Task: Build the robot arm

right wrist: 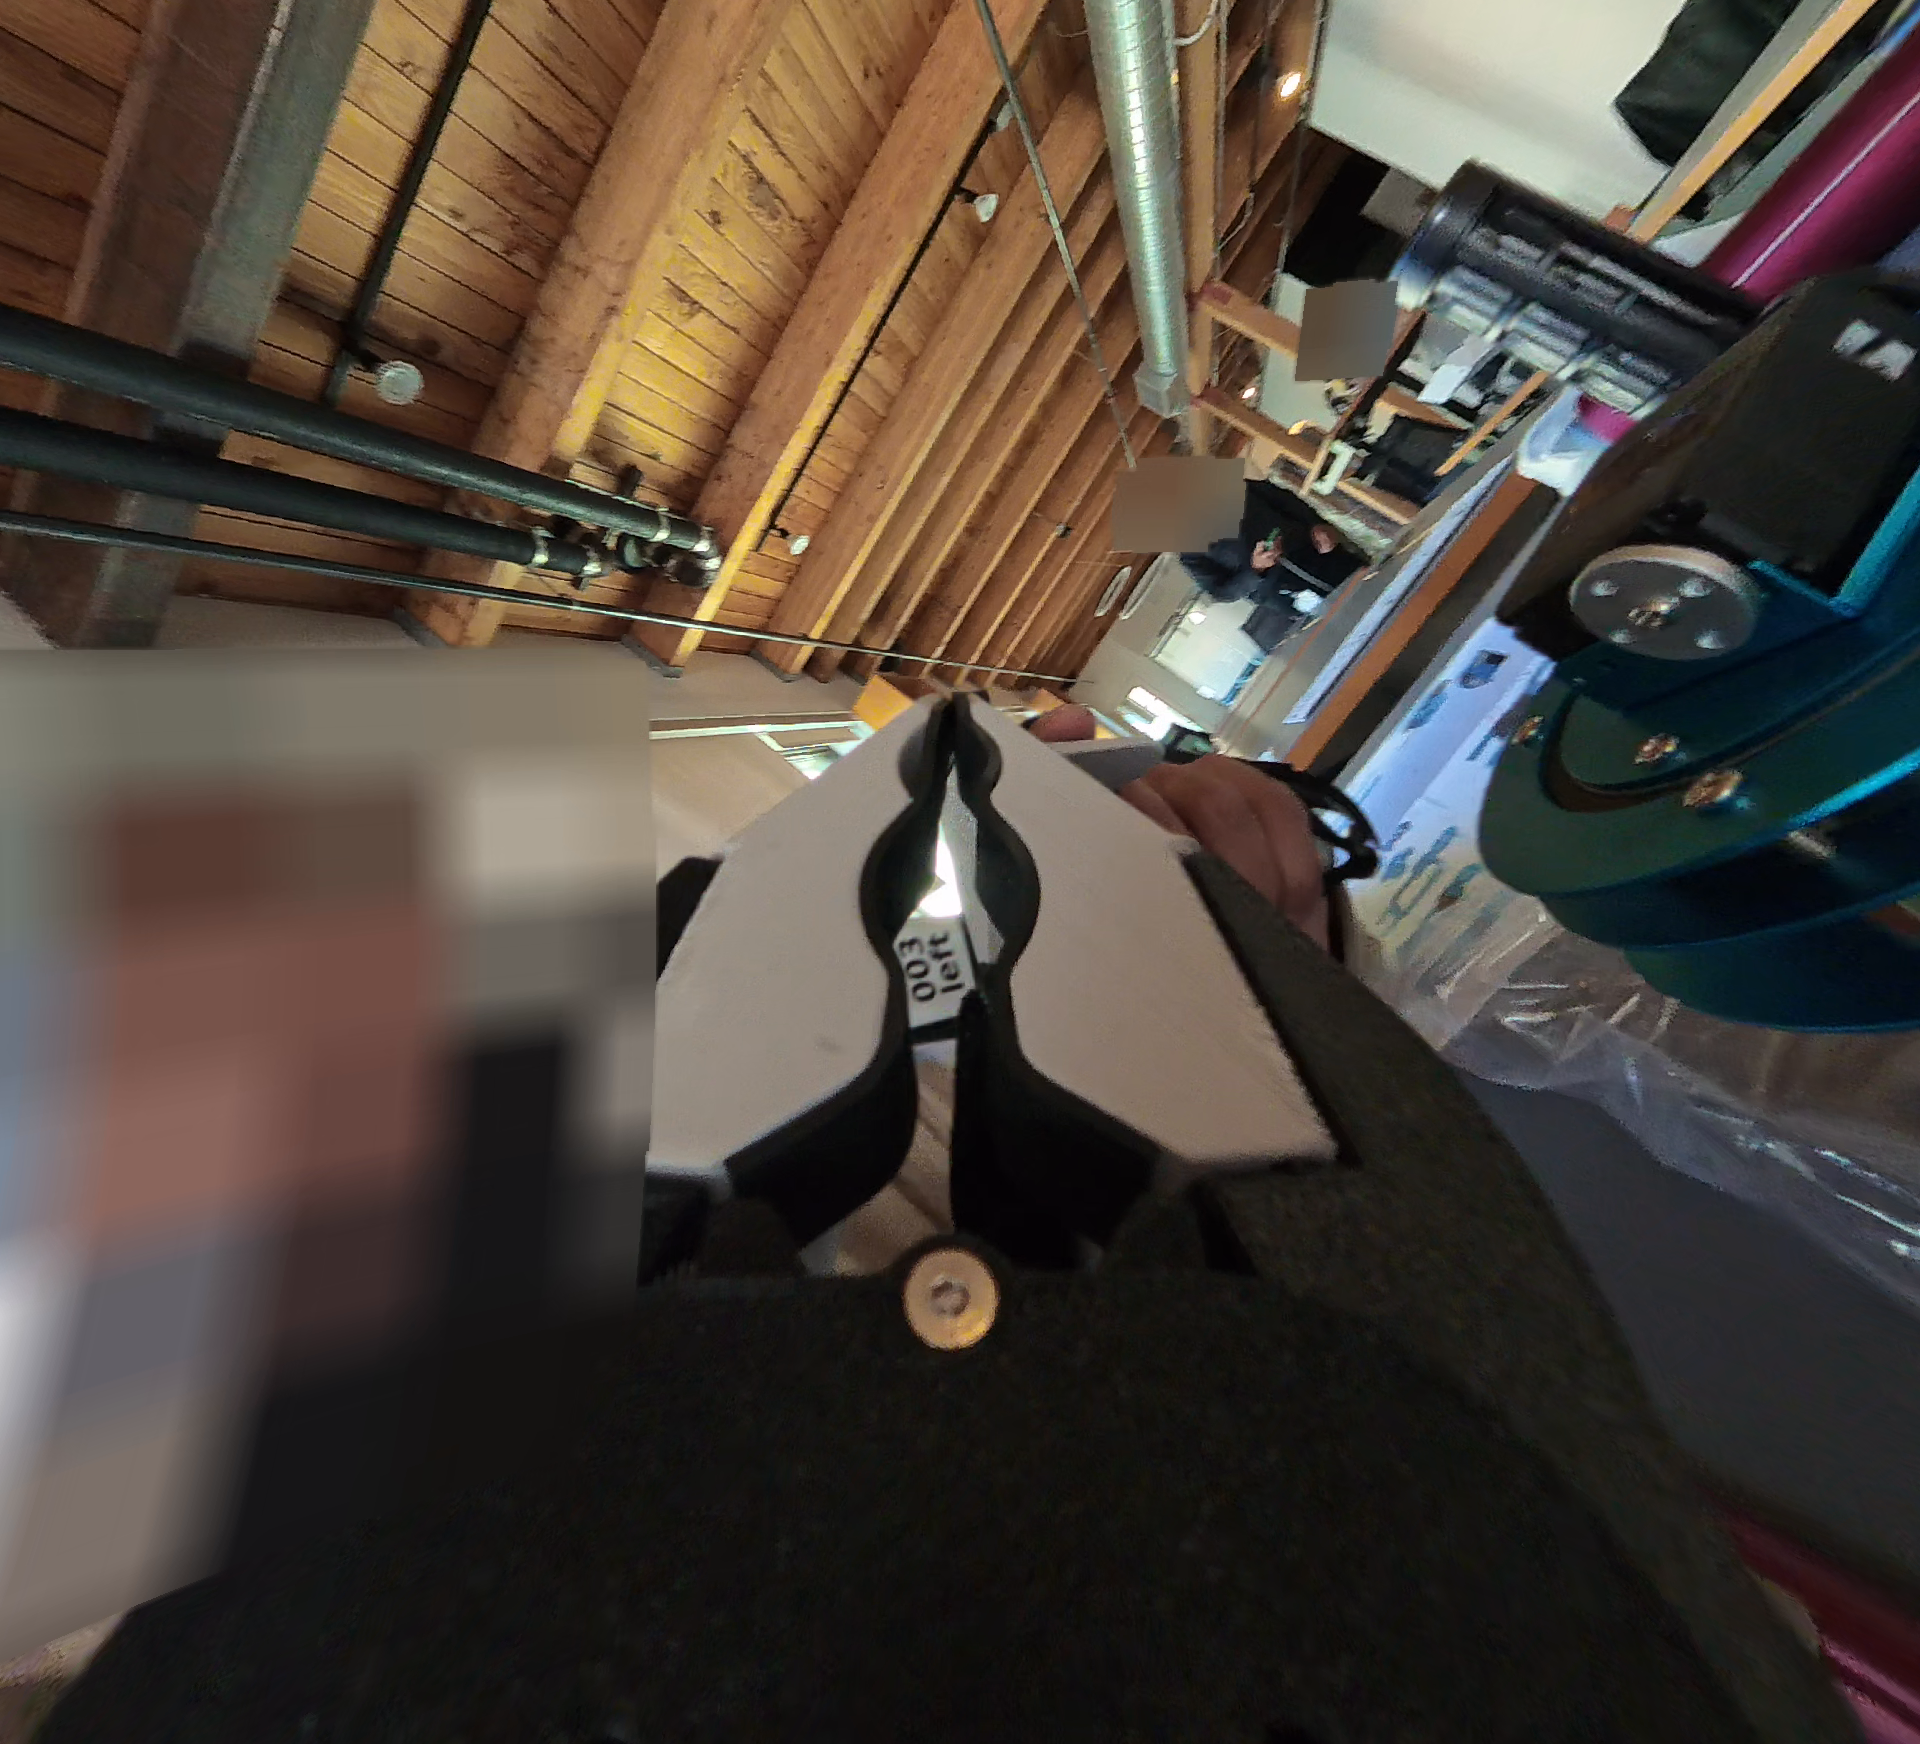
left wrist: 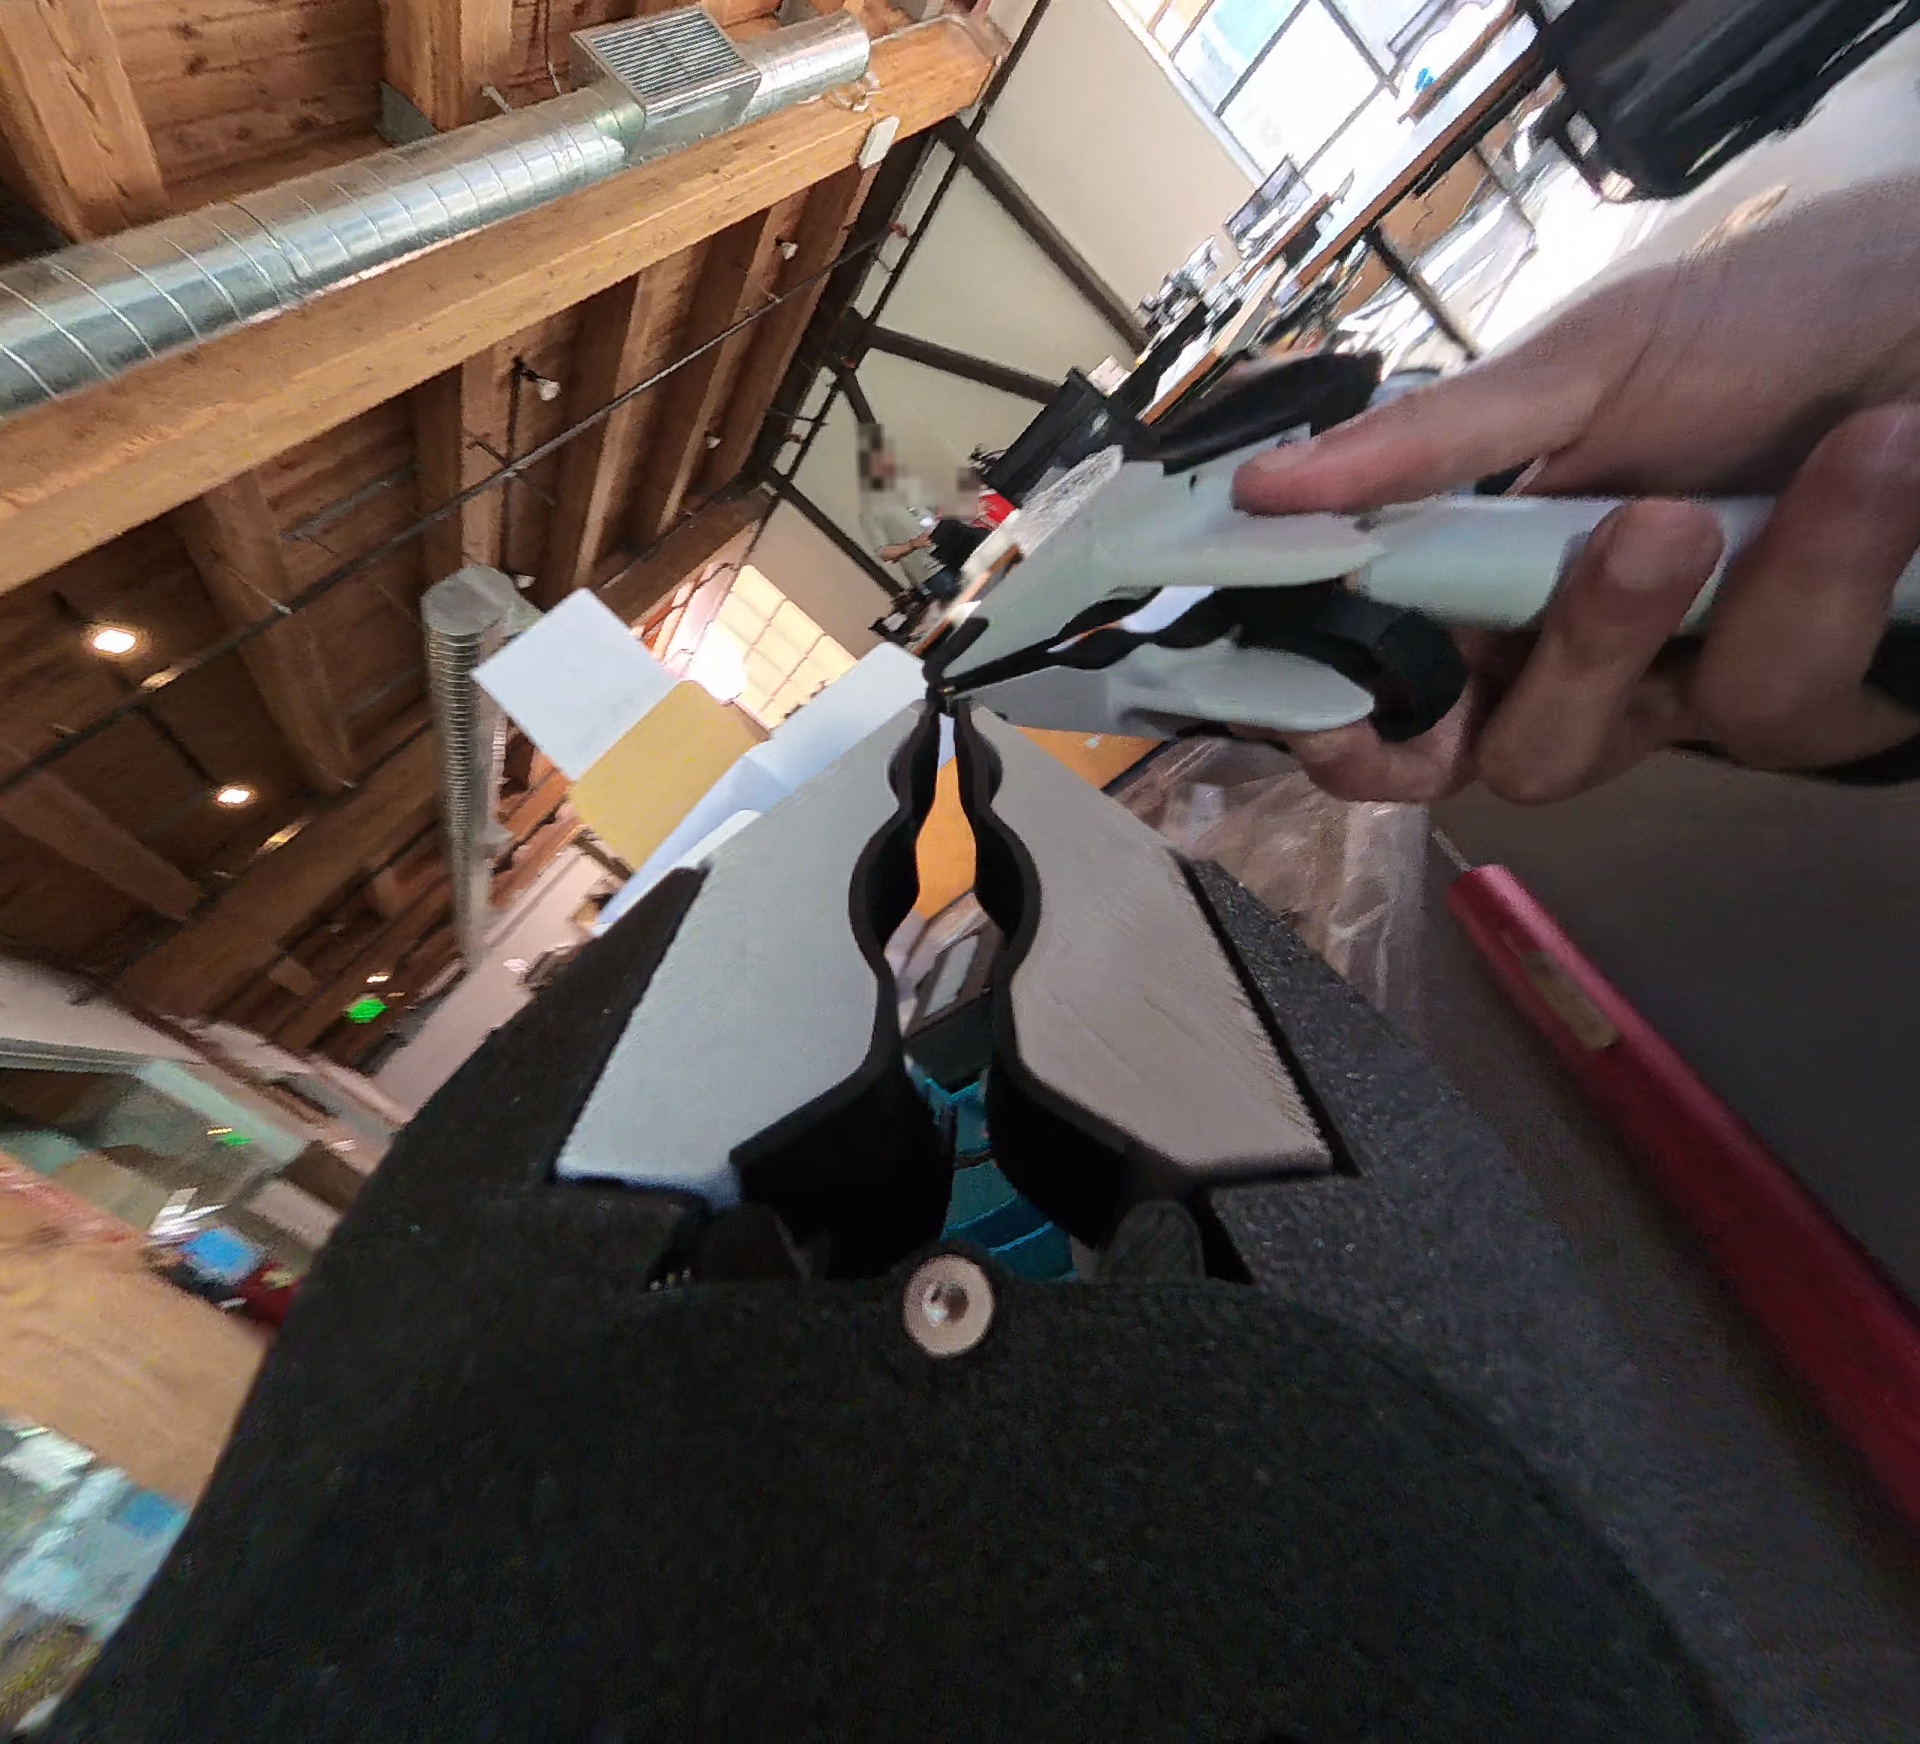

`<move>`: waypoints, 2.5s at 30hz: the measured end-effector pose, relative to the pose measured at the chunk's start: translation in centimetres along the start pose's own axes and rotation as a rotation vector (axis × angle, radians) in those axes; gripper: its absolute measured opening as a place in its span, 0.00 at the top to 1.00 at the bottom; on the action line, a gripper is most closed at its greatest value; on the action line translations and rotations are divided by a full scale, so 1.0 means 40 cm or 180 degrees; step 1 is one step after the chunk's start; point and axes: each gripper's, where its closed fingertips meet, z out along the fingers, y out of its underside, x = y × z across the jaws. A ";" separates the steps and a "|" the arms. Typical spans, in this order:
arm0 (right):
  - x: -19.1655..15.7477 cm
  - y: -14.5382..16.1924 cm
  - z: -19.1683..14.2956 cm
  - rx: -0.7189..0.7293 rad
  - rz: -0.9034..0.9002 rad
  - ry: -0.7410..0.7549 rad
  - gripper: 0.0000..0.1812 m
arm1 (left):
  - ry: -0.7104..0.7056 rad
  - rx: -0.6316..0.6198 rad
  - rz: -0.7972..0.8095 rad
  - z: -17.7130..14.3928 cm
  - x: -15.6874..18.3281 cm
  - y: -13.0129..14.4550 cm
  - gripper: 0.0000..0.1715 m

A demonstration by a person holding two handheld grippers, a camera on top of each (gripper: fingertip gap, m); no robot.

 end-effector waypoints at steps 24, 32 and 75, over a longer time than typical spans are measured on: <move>0.046 -0.010 -0.123 -0.1066 -0.3839 0.2368 0.87 | 0.0056 -0.0138 0.0899 0.009 0.048 0.043 1.00; 0.030 -0.036 -0.148 -0.0387 -0.4664 0.2362 0.84 | 0.0116 -0.0175 0.0953 0.012 0.064 0.055 1.00; 0.073 0.076 -0.114 -0.1134 -0.4425 0.1977 0.99 | 0.0366 0.0071 0.1791 -0.011 0.138 0.051 1.00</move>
